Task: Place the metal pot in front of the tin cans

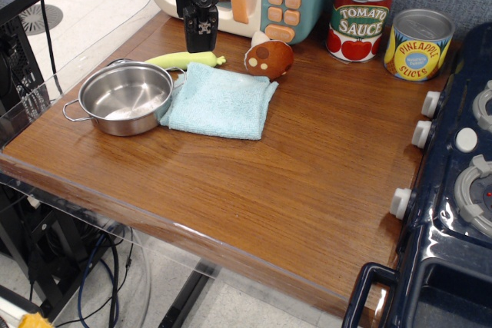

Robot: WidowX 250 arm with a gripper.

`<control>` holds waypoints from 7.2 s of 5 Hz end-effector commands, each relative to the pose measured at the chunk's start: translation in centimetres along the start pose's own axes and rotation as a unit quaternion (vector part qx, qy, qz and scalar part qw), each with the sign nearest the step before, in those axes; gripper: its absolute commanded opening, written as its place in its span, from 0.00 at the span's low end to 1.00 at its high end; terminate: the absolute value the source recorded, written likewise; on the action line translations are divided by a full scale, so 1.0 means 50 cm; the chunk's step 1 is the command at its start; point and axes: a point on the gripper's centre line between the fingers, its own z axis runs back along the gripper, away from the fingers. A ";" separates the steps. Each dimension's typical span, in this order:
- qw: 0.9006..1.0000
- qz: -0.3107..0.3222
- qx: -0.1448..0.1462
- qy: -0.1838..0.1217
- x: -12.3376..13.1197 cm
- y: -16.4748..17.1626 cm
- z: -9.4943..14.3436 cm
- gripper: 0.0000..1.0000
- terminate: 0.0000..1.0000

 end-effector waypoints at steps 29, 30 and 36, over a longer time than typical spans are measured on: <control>0.955 -0.287 -0.071 0.010 -0.295 0.231 -0.080 1.00 0.00; 0.955 -0.286 -0.076 0.008 -0.292 0.231 -0.077 1.00 0.00; 0.965 -0.227 -0.115 0.067 -0.231 0.196 0.057 1.00 0.00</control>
